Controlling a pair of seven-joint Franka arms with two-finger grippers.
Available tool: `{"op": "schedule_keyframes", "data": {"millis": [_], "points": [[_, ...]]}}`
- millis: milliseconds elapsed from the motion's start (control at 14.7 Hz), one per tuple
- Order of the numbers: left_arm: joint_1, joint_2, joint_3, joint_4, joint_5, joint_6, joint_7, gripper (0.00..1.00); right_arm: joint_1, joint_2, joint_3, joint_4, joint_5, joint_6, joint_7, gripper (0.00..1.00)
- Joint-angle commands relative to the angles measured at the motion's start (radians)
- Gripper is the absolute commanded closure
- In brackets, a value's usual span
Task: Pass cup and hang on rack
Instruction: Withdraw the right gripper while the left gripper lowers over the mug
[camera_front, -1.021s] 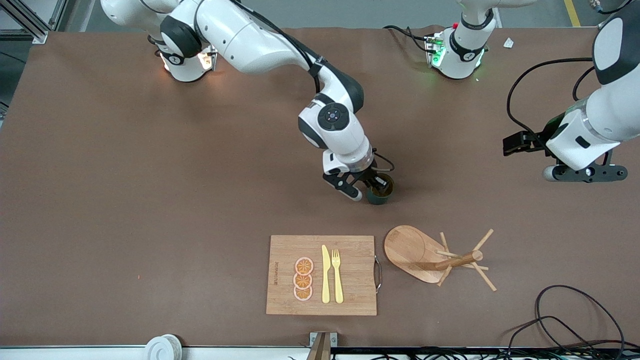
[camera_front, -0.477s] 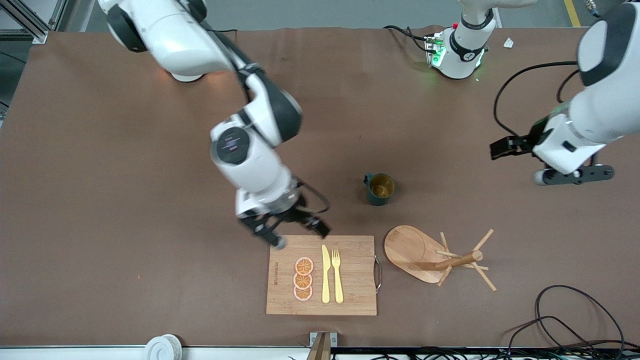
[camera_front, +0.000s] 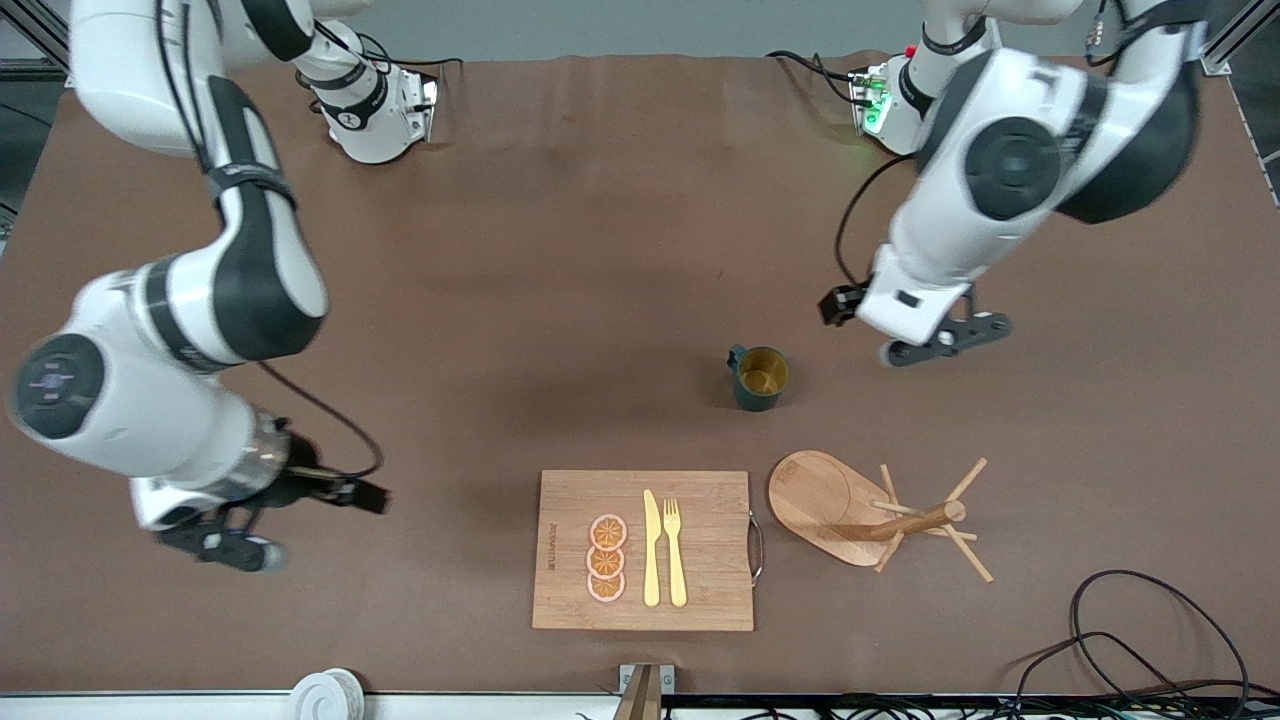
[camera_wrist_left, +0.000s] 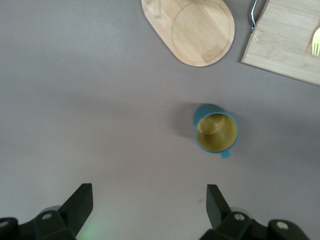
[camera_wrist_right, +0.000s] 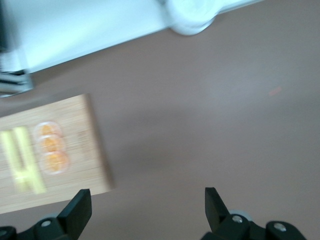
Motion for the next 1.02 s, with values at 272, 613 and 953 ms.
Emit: {"op": "schedule_keyframes", "data": {"millis": [272, 613, 953], "points": [[-0.202, -0.001, 0.0, -0.177, 0.144, 0.185, -0.42, 0.0, -0.156, -0.373, 0.017, -0.411, -0.074, 0.043, -0.248, 0.0], [-0.322, 0.101, -0.002, -0.175, 0.294, 0.216, -0.689, 0.0, -0.204, -0.56, 0.019, -0.62, -0.071, 0.08, -0.311, 0.0], [-0.414, 0.197, -0.003, -0.192, 0.504, 0.248, -0.971, 0.01, -0.205, -0.724, 0.017, -0.792, -0.071, 0.091, -0.311, 0.0]]}}
